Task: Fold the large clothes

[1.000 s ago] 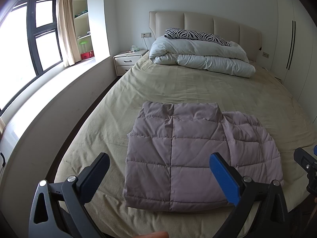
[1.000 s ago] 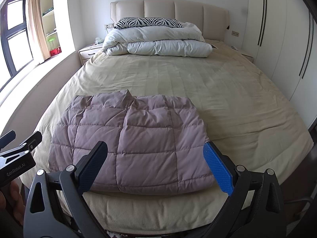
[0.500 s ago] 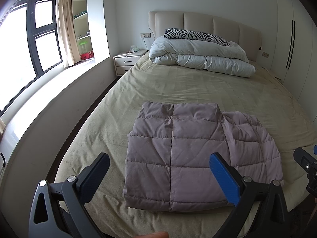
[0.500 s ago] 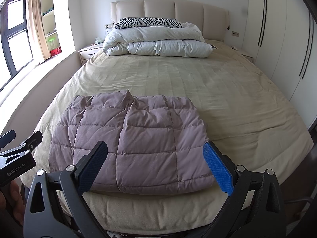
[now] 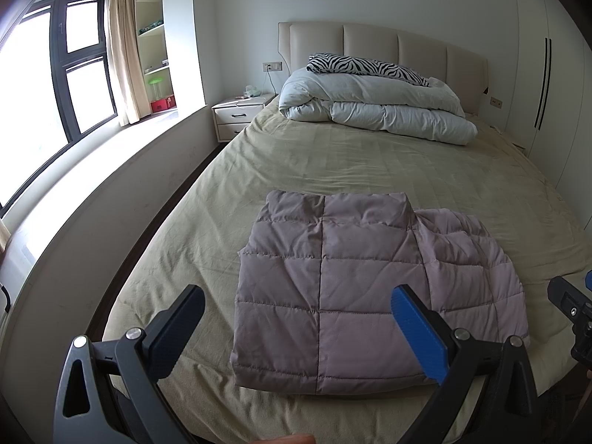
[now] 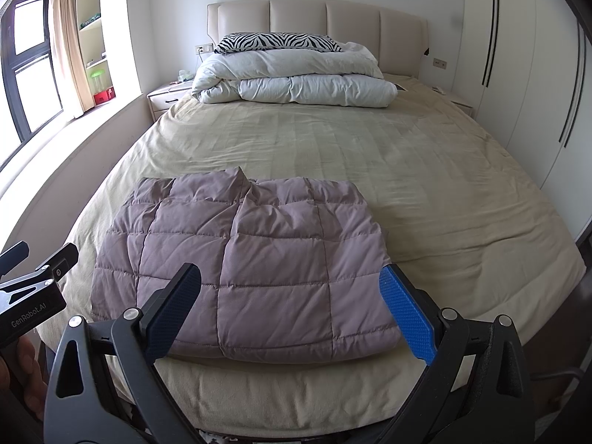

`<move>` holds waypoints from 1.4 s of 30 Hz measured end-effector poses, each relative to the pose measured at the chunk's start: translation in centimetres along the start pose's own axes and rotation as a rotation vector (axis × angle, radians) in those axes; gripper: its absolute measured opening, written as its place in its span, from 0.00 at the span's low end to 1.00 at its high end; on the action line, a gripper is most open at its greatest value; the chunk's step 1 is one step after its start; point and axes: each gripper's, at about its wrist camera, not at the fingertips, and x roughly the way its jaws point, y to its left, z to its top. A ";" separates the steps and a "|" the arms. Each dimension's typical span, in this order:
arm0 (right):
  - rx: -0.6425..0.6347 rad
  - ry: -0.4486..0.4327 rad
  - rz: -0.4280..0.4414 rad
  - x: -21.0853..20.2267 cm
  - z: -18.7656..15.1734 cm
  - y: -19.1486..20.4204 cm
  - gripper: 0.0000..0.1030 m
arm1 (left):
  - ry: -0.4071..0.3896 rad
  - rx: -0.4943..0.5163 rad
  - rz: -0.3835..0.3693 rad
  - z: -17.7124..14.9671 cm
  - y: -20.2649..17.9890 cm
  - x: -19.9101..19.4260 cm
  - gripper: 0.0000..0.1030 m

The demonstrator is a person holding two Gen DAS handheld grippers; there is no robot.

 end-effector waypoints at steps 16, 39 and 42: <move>-0.001 0.001 -0.001 0.0 0.0 0.0 0.96 | 0.001 0.001 0.000 0.1 0.0 0.0 1.00; 0.002 0.005 0.002 0.1 -0.3 0.1 0.96 | -0.001 0.007 -0.001 -0.1 0.1 0.0 1.00; 0.002 0.005 0.002 0.1 -0.4 0.1 0.96 | 0.010 -0.003 -0.009 -0.1 0.2 0.1 1.00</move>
